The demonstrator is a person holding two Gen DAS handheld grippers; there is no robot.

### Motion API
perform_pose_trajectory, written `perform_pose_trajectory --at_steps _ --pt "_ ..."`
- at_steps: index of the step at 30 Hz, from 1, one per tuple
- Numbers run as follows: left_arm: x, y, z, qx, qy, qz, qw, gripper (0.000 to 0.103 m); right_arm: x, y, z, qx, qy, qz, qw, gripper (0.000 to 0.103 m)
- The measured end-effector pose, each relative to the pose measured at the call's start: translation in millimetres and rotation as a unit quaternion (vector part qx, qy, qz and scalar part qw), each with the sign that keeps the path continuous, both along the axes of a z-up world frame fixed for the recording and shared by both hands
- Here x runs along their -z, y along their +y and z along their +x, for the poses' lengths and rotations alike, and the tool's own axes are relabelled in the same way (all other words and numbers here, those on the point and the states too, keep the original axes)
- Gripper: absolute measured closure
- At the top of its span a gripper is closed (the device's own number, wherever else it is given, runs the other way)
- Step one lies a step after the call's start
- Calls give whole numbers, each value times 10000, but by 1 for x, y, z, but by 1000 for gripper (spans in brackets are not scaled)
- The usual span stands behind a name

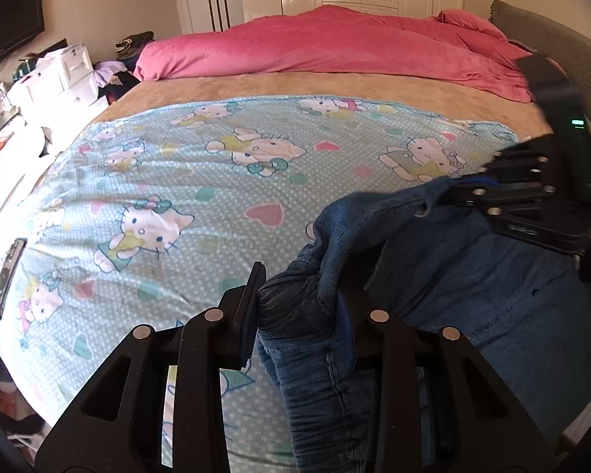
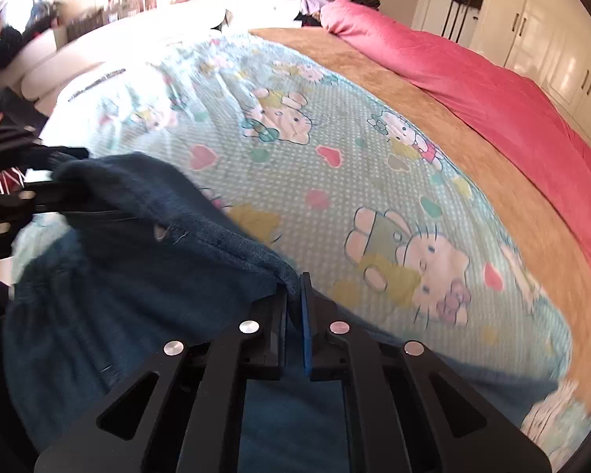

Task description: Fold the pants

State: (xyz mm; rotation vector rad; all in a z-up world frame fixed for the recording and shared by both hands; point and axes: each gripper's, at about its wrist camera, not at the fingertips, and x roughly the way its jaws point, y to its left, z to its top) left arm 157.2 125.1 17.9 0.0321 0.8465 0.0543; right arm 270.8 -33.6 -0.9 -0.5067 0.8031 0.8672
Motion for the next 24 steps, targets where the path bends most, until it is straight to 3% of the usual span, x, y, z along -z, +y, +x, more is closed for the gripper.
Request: perform_pose_trajectory --at_steps 7,13,17,20,24 --pt "2 -6 -24 267 54 -332 9991 78 -29 -58 -85 97 167 645 9977 99" --pt "4 -15 -56 431 153 -504 9977 78 -40 -74 -167 -191 421 867 9952 99" --pt "6 -13 -83 463 220 -600 9969 78 -31 -68 -204 -280 572 744 9952 99" --pt "8 -10 -102 430 243 -625 9968 78 -22 -64 -224 -326 923 790 9921 99" --pt "9 -10 -120 392 248 -611 9971 78 -12 -54 -240 -436 926 534 9933 99"
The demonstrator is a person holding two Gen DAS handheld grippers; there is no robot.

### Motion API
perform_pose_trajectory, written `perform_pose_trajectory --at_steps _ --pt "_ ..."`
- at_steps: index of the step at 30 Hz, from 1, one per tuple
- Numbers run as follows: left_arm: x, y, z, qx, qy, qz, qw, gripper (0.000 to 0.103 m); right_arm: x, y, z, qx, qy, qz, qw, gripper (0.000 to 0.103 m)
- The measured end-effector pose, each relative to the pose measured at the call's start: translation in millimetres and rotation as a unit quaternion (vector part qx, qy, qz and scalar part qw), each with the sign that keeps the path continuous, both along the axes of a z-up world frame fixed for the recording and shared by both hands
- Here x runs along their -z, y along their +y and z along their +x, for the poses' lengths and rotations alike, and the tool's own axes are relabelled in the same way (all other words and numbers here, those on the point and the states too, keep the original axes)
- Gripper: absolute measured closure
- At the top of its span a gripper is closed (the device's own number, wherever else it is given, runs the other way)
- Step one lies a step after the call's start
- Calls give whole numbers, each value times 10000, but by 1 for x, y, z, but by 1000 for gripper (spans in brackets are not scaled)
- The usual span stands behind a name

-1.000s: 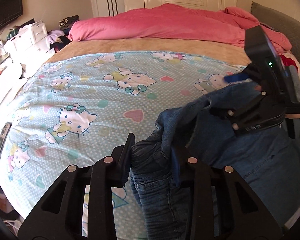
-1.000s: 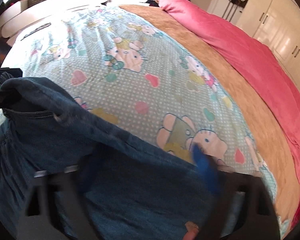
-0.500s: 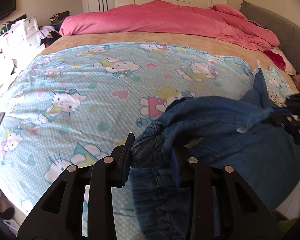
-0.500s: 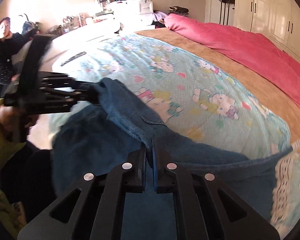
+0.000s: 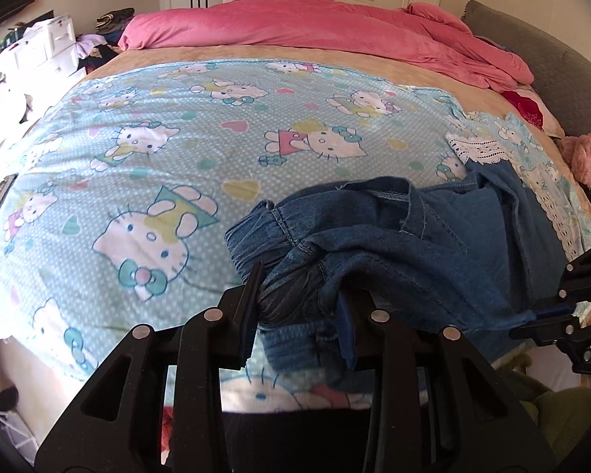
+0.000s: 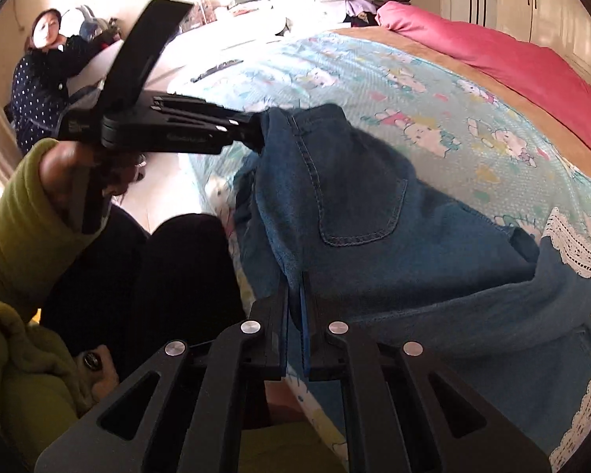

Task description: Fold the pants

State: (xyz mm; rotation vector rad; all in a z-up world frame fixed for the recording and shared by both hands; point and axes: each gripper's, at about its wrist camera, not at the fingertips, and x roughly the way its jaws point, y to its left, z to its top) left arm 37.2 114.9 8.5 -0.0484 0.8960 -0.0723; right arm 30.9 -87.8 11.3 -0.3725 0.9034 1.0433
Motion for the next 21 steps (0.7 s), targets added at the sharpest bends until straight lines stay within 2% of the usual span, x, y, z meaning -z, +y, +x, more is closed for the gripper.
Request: perform_pose_trajectory --at_steps 3,6,9,12,16,19,21 --pt "7 3 -5 -37 113 64 9999 72 13 5 -3 0 121 -166 9998 99" --pt "13 13 -10 -173 287 -138 9993 65 26 8 -4 39 247 -291 9993 98" --pt "10 23 -21 -275 294 -274 9988 60 29 11 -4 -25 249 -308 9992 98" --pt "2 29 -34 -324 266 -345 9985 60 28 11 -9 -109 241 -268 9993 98" --pt "-12 22 -47 -282 144 -236 9992 60 32 10 -10 -137 274 -320 9990 98" --pt "-25 10 -49 -232 27 -76 9997 63 37 10 -10 -92 351 -323 9988 96" --pt "-35 4 -51 -177 -86 -174 9997 67 40 10 -11 -60 338 -355 9988 96"
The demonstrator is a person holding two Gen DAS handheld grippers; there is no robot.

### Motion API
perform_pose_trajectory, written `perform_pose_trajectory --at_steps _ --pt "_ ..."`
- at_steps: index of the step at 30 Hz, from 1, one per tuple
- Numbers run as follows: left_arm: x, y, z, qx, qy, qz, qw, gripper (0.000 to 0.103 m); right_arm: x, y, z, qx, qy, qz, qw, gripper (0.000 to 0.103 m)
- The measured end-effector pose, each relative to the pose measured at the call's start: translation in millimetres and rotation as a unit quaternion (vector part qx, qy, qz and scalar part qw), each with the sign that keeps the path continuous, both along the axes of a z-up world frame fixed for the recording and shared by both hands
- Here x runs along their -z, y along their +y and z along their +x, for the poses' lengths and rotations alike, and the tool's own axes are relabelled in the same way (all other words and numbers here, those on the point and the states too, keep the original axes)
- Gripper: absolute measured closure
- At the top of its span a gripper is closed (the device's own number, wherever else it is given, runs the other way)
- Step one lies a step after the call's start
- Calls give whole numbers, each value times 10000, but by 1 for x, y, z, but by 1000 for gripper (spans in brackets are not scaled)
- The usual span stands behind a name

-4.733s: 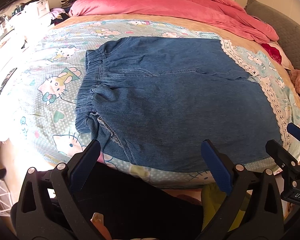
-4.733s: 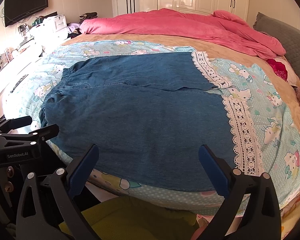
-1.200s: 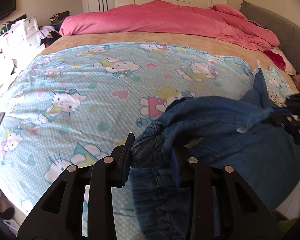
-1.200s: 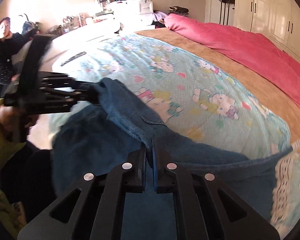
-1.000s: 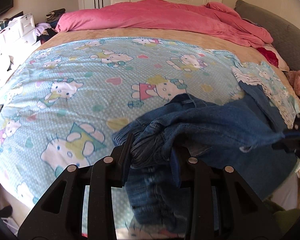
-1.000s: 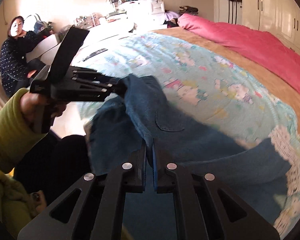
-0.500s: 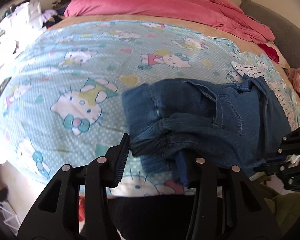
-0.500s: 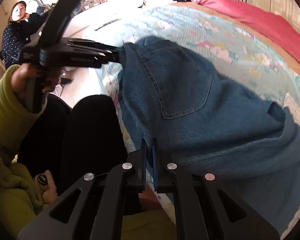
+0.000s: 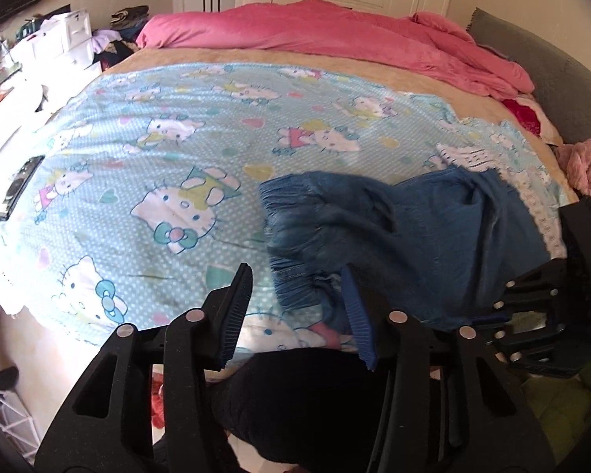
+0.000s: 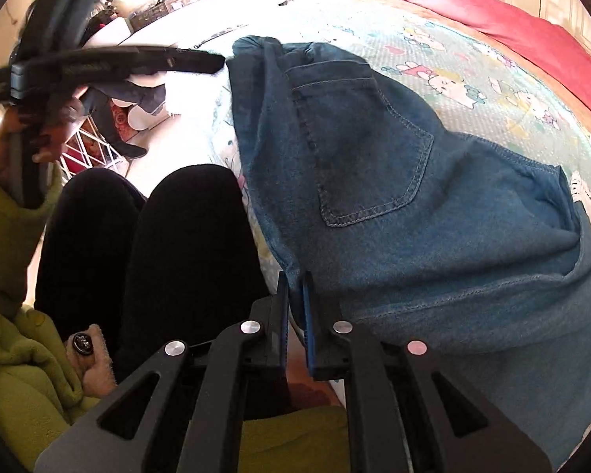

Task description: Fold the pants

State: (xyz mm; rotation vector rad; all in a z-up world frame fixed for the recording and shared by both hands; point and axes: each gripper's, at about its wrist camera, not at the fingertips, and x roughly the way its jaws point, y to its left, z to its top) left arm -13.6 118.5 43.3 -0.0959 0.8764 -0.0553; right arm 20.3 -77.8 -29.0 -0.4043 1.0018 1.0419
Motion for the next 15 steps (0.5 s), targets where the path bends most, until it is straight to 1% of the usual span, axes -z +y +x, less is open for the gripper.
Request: perform_pose_trajectory --at_steps 2,3,4,5,7,8,9,10,12,13,15 --pt "-11 -9 0 130 -183 -250 9994 68 1 -2 0 43 62 7 10000 95" --pt "-12 -14 1 187 -223 -266 9992 68 2 -4 1 58 114 35 9999 93" --pt "-9 -24 6 286 -180 -226 9992 69 1 -5 1 59 151 57 9999 92" --pt "-3 -32 11 396 -77 -192 9990 70 0 -5 2 47 199 95 9997 90" --pt "21 -48 27 631 192 -123 9977 73 -8 -10 2 13 255 271 9993 81" --pt "35 -52 34 615 420 -20 9972 76 -16 -15 0 26 201 364 9991 80" --pt "51 -55 41 564 635 102 9963 76 -21 -19 0 65 133 435 9989 78" --pt "63 -56 45 543 742 166 9956 76 -26 -19 0 129 70 488 9987 75" --pt "74 -58 46 547 753 228 9954 76 -35 -27 7 392 -73 563 9976 68" --pt "74 -60 45 557 716 280 9955 76 -36 -30 9 497 -113 571 9971 66" --pt "74 -59 45 542 705 262 9957 76 -31 -33 19 741 -69 516 9959 66"
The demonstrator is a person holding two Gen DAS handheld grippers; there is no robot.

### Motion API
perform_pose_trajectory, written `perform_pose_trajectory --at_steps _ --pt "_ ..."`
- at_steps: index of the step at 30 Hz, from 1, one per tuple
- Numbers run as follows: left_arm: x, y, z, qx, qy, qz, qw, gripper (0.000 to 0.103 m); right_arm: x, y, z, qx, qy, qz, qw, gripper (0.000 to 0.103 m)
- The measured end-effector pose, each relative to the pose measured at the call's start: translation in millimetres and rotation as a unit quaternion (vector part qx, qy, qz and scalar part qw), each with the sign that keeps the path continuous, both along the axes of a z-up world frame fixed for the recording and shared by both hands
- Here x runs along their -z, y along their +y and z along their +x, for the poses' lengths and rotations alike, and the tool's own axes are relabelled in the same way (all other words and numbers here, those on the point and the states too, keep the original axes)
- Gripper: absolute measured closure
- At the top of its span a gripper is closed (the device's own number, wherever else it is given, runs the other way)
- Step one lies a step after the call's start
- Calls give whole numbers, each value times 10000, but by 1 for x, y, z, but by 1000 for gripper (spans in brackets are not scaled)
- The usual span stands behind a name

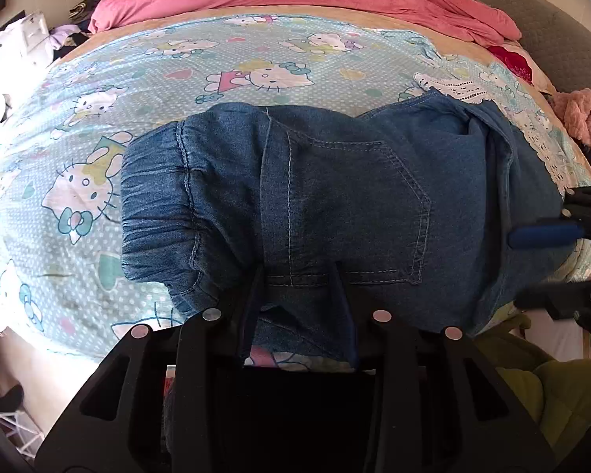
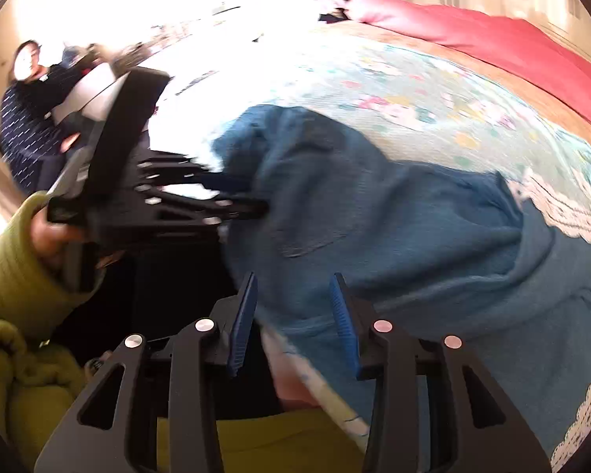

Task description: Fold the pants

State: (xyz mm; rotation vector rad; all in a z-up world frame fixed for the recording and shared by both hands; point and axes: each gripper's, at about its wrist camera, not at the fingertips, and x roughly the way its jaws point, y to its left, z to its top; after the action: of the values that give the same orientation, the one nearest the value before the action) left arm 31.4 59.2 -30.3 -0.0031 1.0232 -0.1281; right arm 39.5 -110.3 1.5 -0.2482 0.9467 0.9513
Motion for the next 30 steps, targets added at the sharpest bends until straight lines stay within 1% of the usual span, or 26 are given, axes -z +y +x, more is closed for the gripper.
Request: perform_pose_trajectory --at_steps 2,3,5,9,11,12,15,19,21,22,24,28,30 --pt "1 3 -2 -22 -33 -86 10000 76 10 0 13 219 172 -120 9995 66" --pt "2 5 -4 -31 -46 -122 9999 76 22 0 20 395 351 -281 9982 66" --pt "3 7 -6 -50 -59 -186 9998 76 42 1 26 551 640 -518 9951 66" --pt "3 8 -6 -110 -96 -281 9995 76 38 -2 25 539 652 -385 9957 66" --pt "-1 10 -8 -170 -149 -329 9992 76 29 -8 26 512 699 -133 9962 66" --pt "-4 10 -10 -191 -199 -340 9990 76 19 -15 26 538 638 77 9965 66" --pt "-16 13 -17 -240 -362 -375 9984 74 -1 -32 30 742 353 266 9963 52" --pt "-35 14 -23 -284 -583 -392 9971 68 -15 -55 43 1120 30 290 9933 52" --pt "-43 14 -25 -299 -663 -408 9965 63 -18 -67 45 1306 -96 278 9910 51" --pt "-47 14 -26 -297 -701 -409 9963 60 -21 -72 50 1391 -140 262 9898 48" --pt "-53 11 -27 -265 -747 -437 9959 60 -23 -78 59 1617 -266 179 9863 39" --pt "-62 -3 -27 -33 -775 -581 9953 55 -27 -91 79 1938 -435 98 9800 38" --pt "-62 -16 -26 144 -744 -625 9952 55 -28 -89 96 2063 -435 42 9775 38"
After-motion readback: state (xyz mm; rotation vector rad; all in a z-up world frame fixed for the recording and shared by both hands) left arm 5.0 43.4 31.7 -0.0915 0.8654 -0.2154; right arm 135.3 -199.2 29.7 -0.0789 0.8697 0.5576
